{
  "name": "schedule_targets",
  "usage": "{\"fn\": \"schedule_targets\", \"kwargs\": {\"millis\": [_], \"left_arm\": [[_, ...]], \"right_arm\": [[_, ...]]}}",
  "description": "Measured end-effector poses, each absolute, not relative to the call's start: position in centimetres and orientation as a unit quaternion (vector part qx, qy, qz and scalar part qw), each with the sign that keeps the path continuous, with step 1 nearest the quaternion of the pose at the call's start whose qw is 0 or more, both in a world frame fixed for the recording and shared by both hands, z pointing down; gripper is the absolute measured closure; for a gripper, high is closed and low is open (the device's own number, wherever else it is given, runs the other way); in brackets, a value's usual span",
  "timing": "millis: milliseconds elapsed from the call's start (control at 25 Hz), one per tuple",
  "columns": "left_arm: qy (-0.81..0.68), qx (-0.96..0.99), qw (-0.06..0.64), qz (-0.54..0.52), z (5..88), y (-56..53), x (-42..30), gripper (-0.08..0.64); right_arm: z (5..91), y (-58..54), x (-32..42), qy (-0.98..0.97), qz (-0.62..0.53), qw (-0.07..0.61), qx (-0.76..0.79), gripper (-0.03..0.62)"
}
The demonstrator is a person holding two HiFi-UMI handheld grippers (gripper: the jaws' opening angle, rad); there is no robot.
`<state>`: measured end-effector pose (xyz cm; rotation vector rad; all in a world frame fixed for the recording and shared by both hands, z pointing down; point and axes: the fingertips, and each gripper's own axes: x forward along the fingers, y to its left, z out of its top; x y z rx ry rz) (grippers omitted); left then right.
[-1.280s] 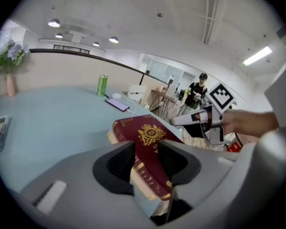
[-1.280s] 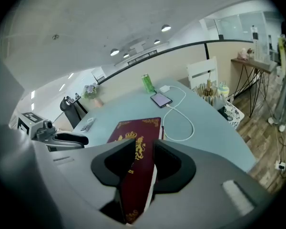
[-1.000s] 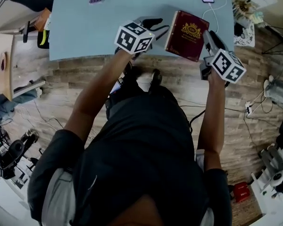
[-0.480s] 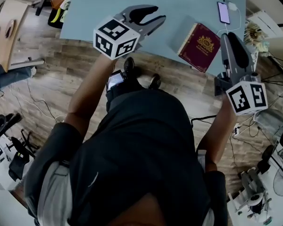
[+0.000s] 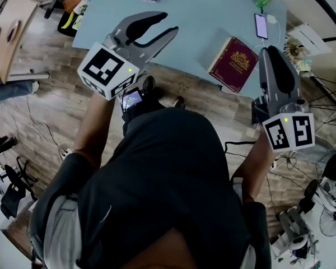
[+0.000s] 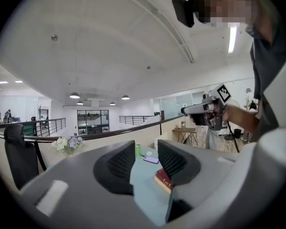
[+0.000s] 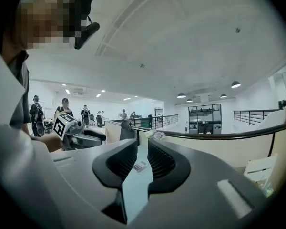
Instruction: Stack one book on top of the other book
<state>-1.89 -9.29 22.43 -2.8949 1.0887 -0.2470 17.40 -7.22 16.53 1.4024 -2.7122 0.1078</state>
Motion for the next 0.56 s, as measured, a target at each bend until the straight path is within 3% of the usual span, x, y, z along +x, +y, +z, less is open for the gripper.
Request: {"fn": "schedule_targets", "kwargs": {"millis": [560], "left_arm": [[0.365, -0.928, 0.015, -0.079, 22.3, -6.3, -2.9, 0.359]], "right_arm": [[15.8, -5.6, 18.0, -0.885, 0.024, 0.04, 0.463, 0.529]]}}
